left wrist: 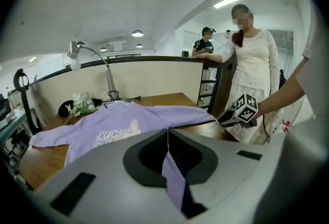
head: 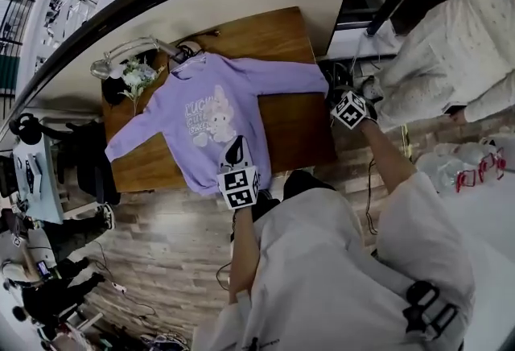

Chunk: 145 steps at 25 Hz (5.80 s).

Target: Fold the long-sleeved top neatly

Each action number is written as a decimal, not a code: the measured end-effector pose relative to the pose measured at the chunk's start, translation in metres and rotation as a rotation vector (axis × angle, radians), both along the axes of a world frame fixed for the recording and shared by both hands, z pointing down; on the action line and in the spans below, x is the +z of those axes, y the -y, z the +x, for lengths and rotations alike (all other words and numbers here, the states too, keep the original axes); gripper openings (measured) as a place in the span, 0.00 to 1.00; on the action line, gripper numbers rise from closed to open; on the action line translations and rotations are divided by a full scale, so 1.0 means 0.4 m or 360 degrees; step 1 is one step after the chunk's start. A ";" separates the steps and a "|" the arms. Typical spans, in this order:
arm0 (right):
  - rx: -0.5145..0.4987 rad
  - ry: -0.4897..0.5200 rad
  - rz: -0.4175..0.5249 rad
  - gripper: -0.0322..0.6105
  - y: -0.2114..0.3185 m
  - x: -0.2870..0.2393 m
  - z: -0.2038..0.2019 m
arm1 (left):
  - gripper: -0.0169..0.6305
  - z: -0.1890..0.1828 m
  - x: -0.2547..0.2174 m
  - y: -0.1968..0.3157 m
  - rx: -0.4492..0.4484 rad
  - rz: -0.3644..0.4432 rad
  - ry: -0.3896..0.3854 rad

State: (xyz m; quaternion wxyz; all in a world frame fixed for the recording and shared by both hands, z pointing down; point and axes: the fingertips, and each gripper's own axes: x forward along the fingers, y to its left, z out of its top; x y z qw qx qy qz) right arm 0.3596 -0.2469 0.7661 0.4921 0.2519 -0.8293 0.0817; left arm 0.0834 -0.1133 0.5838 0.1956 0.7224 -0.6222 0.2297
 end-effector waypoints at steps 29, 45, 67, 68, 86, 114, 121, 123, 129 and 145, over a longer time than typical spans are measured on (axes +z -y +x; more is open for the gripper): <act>0.1973 0.3002 -0.1271 0.35 0.107 0.200 0.080 | 0.06 0.108 0.012 -0.061 0.0059 -0.0109 0.0112; 0.2039 0.3114 -0.1385 0.07 0.119 0.215 0.052 | 0.06 0.134 0.037 -0.069 0.0112 -0.0154 0.0125; 0.0983 0.1378 0.0113 0.07 0.161 -0.499 -0.033 | 0.06 -0.074 -0.035 0.051 0.0150 0.0060 0.0032; 0.0940 0.1299 0.0178 0.07 0.153 -0.531 -0.069 | 0.06 -0.098 -0.035 0.055 0.0160 0.0063 0.0027; 0.0453 0.0868 0.0568 0.07 0.031 -0.770 -0.890 | 0.06 -0.689 0.001 -0.037 0.0096 0.0041 -0.0065; -0.0506 0.0144 0.0200 0.40 -0.226 -0.224 -1.717 | 0.06 -1.084 0.129 -0.210 -0.0167 -0.0055 -0.0294; 0.0123 0.0723 0.0424 0.14 -0.144 -0.355 -1.574 | 0.06 -1.164 0.170 -0.237 -0.0281 -0.0084 -0.0282; 0.0429 0.0706 0.0460 0.06 -0.058 -0.335 -1.503 | 0.06 -1.210 0.182 -0.250 -0.0341 -0.0090 -0.0273; 0.0267 0.0411 0.0242 0.06 -0.036 -0.179 -1.567 | 0.07 -1.399 0.199 -0.284 -0.0643 -0.0033 -0.0392; 0.0282 0.0425 0.0141 0.11 -0.051 -0.205 -1.604 | 0.11 -1.749 0.251 -0.256 -0.0931 -0.0096 -0.0289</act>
